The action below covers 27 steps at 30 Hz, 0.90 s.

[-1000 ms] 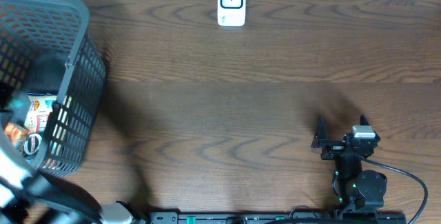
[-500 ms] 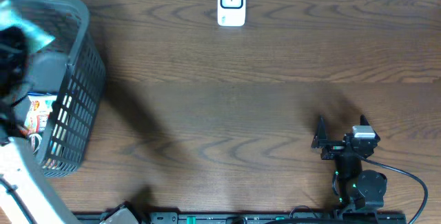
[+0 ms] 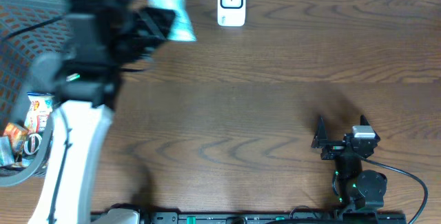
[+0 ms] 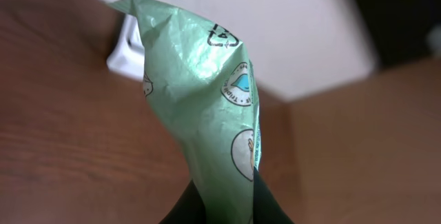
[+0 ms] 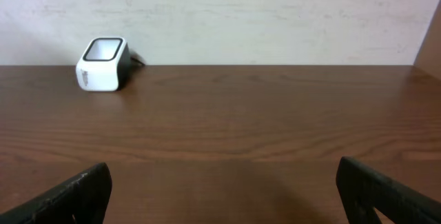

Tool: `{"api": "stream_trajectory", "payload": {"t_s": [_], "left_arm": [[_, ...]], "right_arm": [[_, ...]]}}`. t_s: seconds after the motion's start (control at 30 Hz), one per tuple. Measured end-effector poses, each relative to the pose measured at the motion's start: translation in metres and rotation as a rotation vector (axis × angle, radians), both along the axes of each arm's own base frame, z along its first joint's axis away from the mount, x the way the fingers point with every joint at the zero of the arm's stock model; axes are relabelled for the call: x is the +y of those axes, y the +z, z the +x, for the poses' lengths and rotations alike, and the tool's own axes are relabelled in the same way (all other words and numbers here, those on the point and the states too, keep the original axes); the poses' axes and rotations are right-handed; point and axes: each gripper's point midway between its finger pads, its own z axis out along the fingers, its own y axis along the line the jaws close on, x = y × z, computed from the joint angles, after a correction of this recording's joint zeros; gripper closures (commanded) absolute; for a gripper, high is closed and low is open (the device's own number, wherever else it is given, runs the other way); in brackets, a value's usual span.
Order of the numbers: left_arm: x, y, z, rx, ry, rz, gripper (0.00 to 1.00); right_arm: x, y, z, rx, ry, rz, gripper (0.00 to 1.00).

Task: Scan the item barcode
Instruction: 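Lift the wipes packet out and carry it toward the white scanner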

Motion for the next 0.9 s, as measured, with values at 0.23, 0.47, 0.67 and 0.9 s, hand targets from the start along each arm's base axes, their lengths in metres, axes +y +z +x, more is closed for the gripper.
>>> {"api": "stream_trajectory", "payload": {"t_s": [0.23, 0.47, 0.67, 0.9], "left_arm": [[-0.096, -0.099, 0.004, 0.111, -0.209, 0.221, 0.92], [-0.134, -0.2, 0.002, 0.153, -0.325, 0.53, 0.92], [-0.131, -0.257, 0.005, 0.122, -0.346, 0.844, 0.93], [-0.12, -0.281, 0.027, 0.035, -0.247, 1.089, 0.88]], "right_arm": [[0.0, 0.0, 0.0, 0.0, 0.0, 0.0, 0.01], [0.0, 0.0, 0.0, 0.0, 0.0, 0.0, 0.01], [0.0, 0.0, 0.0, 0.0, 0.0, 0.0, 0.01], [0.0, 0.0, 0.0, 0.0, 0.0, 0.0, 0.01]]}}
